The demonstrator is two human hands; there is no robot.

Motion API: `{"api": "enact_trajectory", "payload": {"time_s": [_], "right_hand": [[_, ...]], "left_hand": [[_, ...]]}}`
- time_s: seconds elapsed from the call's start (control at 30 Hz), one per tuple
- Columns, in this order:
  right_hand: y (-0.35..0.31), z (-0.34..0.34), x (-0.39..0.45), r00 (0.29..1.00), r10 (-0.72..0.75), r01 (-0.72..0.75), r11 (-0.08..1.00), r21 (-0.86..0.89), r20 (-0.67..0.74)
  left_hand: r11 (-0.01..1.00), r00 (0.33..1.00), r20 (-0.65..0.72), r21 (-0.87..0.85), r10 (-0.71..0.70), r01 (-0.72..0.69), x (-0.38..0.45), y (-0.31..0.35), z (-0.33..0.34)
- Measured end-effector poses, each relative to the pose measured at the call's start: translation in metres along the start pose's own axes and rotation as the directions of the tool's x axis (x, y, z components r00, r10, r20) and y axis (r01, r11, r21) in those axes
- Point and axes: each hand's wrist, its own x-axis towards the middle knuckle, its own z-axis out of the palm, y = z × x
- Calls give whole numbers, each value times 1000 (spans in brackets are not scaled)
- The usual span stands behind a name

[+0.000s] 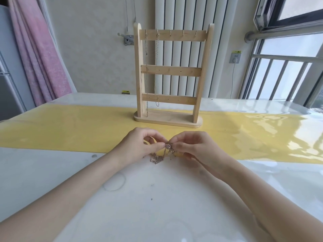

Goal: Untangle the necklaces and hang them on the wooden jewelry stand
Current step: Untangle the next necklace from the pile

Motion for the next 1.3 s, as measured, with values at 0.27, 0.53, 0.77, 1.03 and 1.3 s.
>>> {"api": "enact_trajectory", "payload": {"time_s": [0.27, 0.53, 0.77, 1.03, 1.3], "right_hand": [[2, 2, 0, 1000, 24, -23, 1000, 16, -15], [0, -1, 2, 997, 57, -65, 987, 147, 56], [1, 1, 1, 996, 78, -85, 982, 169, 46], [0, 3, 0, 995, 38, -66, 946, 316, 97], [0, 1, 0, 995, 59, -79, 956, 283, 80]], "left_hand": [[999, 999, -5, -16, 41, -41, 0, 1, -2], [978, 979, -68, 90, 193, -186, -2, 5, -1], [984, 984, -15, 21, 179, -178, -5, 8, 5], [990, 990, -20, -37, 137, -138, -3, 6, 6], [994, 998, -23, -83, 65, -67, -4, 4, 2]]}}
